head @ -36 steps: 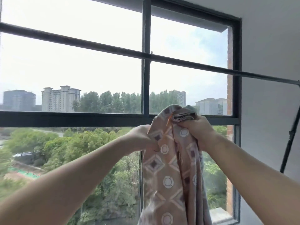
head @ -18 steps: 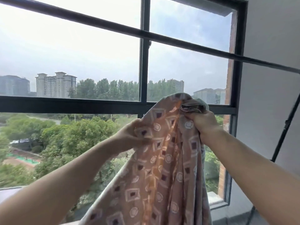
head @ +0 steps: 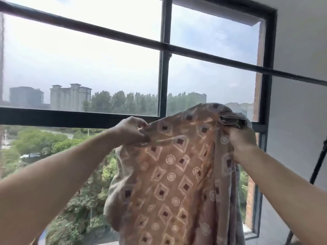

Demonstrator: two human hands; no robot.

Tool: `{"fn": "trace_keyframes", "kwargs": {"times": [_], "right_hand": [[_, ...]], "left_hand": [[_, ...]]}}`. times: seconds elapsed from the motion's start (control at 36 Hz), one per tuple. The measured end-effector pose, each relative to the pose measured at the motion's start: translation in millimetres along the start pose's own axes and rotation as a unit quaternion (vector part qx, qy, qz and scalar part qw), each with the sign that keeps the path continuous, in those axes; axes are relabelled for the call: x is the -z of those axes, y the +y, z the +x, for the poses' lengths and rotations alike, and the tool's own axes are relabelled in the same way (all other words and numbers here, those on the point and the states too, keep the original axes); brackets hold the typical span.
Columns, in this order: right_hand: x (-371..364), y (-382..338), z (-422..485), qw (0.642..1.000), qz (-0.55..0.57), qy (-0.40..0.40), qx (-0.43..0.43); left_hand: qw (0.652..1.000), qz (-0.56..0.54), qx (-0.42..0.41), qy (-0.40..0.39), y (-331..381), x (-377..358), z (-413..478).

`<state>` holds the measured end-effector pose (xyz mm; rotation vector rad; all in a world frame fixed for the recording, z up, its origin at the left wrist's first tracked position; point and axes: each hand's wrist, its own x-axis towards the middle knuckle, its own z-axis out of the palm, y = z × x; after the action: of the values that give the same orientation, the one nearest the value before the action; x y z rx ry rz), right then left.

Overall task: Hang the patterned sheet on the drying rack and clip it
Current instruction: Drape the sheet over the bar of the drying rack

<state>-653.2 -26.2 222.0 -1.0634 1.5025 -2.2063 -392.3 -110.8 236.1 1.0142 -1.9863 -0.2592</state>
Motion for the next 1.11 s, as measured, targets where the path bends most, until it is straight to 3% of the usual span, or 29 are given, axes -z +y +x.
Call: {"fn": "trace_keyframes", "kwargs": {"times": [0.03,0.08,0.11,0.19,0.31,0.39,0.47,0.53,0.58,0.67,0.75,0.83,0.86,0.89,0.92,0.97,1.0,1.11], "right_hand": [[-1,0,0,1.0,-0.003,0.002,0.003],[-2,3,0,1.0,0.01,-0.008,0.016],[-3,5,2,1.0,0.018,-0.01,0.015],[1,-2,-2,1.0,0.003,-0.014,0.016],[10,-4,2,0.999,0.017,-0.027,0.025],[10,-1,2,1.0,0.013,-0.015,-0.012],[13,-2,4,0.999,0.009,-0.047,-0.026],[14,-2,6,0.998,-0.017,-0.059,-0.021],[15,-4,8,0.998,-0.028,-0.051,-0.03],[12,-12,10,0.994,0.062,-0.065,-0.056],[3,-33,7,0.967,0.183,-0.153,-0.092],[-8,-61,8,0.941,0.259,-0.211,-0.049],[-12,-68,10,0.941,0.267,-0.204,-0.027],[-16,-71,9,0.945,0.265,-0.19,-0.01],[-20,-72,8,0.952,0.248,-0.177,-0.007],[-29,-64,1,0.965,0.185,-0.184,-0.035],[-32,-58,-3,0.967,0.16,-0.191,-0.05],[-35,-34,-14,0.964,0.148,-0.205,-0.077]], "left_hand": [[0.999,0.032,-0.005,0.019,-1,1,2],[0.989,-0.014,-0.027,0.141,-2,8,5],[0.985,-0.042,-0.038,0.162,-3,11,6],[0.999,0.015,-0.023,0.042,0,10,2],[0.989,-0.05,-0.011,0.138,-5,13,2],[0.998,-0.013,0.042,0.04,-5,10,-1],[0.986,-0.125,0.071,0.089,0,11,3],[0.978,-0.183,0.087,0.05,14,11,5],[0.96,-0.256,0.108,0.03,26,11,6],[0.907,-0.397,0.127,0.067,42,11,13],[0.869,-0.49,0.074,-0.006,59,17,20],[0.824,-0.566,-0.011,-0.03,72,32,25],[0.844,-0.535,-0.039,0.009,77,32,21],[0.84,-0.542,-0.015,0.032,79,39,21],[0.823,-0.567,0.036,0.007,75,32,24],[0.869,-0.485,0.04,-0.086,71,9,21],[0.846,-0.515,0.084,-0.108,74,6,20],[0.871,-0.458,0.137,-0.111,71,16,14]]}}
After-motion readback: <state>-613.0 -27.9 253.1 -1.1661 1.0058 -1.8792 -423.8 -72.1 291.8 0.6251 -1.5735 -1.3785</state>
